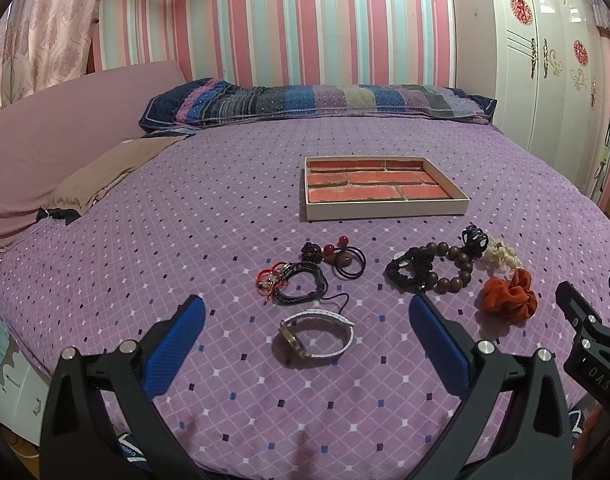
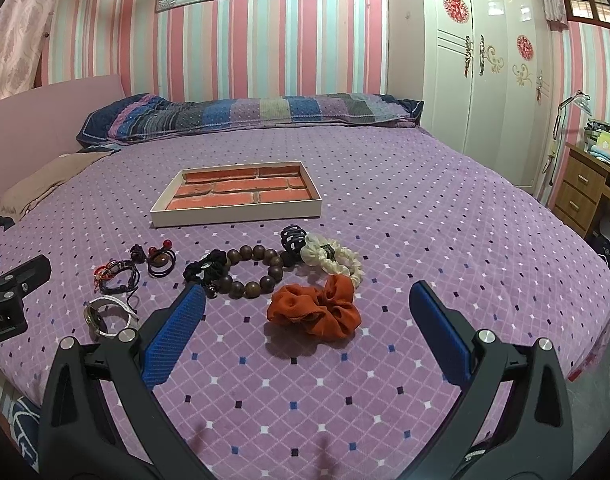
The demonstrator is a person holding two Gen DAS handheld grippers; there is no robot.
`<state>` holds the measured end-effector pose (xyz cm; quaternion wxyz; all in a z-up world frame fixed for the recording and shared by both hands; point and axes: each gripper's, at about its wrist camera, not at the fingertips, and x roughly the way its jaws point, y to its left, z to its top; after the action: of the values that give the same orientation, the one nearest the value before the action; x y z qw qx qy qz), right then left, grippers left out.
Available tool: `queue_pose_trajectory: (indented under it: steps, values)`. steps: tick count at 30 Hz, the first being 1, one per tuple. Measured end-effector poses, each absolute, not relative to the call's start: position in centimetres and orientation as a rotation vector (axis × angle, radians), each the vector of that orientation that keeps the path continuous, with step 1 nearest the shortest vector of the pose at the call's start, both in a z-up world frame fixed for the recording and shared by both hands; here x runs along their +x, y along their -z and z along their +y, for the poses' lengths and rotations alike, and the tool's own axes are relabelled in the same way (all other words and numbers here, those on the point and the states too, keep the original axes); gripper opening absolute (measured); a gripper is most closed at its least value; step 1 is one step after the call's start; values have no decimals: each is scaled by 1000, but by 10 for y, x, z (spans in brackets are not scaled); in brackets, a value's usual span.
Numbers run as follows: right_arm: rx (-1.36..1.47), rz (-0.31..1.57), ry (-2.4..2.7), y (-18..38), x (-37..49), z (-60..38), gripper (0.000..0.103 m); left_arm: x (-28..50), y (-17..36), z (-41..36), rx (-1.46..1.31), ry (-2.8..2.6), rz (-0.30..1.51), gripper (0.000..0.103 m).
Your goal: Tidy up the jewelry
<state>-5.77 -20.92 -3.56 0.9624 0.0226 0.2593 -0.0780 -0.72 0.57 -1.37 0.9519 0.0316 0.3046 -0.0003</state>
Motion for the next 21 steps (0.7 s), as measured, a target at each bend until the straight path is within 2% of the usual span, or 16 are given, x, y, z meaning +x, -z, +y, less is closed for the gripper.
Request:
queue_pose_trajectory:
  steps: [21]
  values:
    - [49, 535, 165, 39, -60, -210, 99, -10, 20, 7, 68, -2, 625, 99]
